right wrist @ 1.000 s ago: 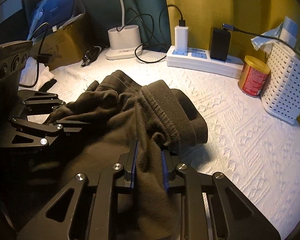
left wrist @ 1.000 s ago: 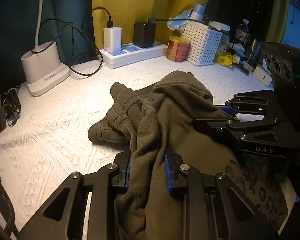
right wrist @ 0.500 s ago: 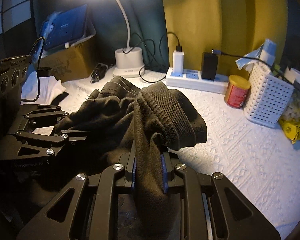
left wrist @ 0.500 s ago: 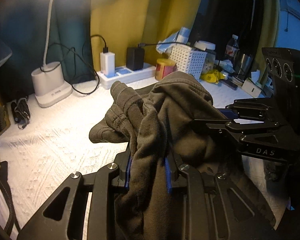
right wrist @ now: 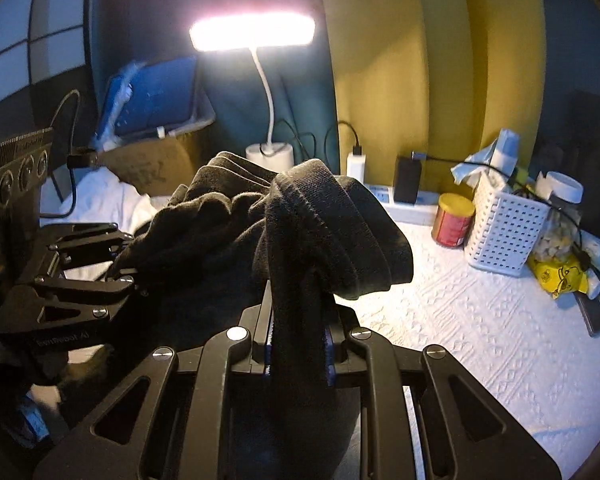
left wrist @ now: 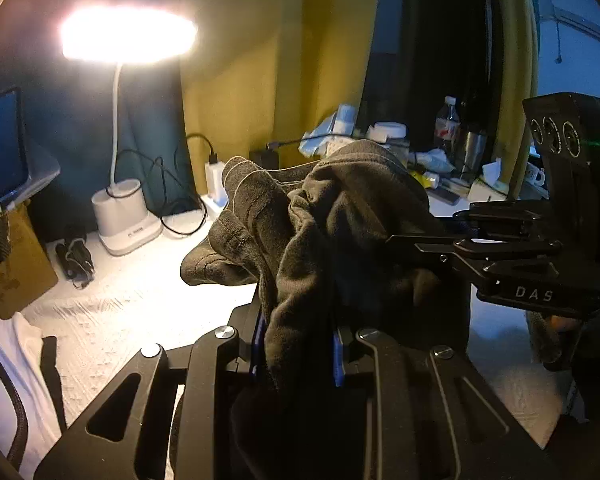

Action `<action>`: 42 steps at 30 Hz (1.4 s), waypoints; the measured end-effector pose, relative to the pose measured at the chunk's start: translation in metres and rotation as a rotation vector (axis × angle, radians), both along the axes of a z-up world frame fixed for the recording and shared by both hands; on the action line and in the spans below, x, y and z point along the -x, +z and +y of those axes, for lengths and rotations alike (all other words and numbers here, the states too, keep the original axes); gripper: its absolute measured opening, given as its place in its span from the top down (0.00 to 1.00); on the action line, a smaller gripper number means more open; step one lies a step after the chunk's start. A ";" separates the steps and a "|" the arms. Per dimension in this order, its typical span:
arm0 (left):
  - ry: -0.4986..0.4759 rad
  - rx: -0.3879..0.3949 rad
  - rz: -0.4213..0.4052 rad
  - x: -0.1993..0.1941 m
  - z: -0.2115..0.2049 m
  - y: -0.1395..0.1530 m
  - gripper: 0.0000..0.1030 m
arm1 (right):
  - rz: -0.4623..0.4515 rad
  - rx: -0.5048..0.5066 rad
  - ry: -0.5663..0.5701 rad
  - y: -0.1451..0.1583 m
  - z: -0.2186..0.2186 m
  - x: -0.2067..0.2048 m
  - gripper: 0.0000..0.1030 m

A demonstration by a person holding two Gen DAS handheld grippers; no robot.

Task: Fold small clothes
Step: 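Lift the folded shirt up off the bedspread with both tools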

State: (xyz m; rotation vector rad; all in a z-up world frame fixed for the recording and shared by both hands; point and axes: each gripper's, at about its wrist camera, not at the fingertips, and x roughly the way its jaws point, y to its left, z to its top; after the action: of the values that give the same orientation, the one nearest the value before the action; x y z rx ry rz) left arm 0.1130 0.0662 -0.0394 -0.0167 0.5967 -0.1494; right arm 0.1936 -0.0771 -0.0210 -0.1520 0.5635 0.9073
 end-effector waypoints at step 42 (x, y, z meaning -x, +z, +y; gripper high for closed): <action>0.008 0.026 -0.380 0.131 0.014 0.112 0.77 | -0.367 -0.209 0.079 0.140 -0.048 0.148 0.81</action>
State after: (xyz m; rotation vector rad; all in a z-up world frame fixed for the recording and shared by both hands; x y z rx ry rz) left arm -0.0180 0.0798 0.0725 -0.0150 0.2154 -0.1476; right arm 0.0459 -0.1247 0.1187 -0.1474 0.1214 0.9810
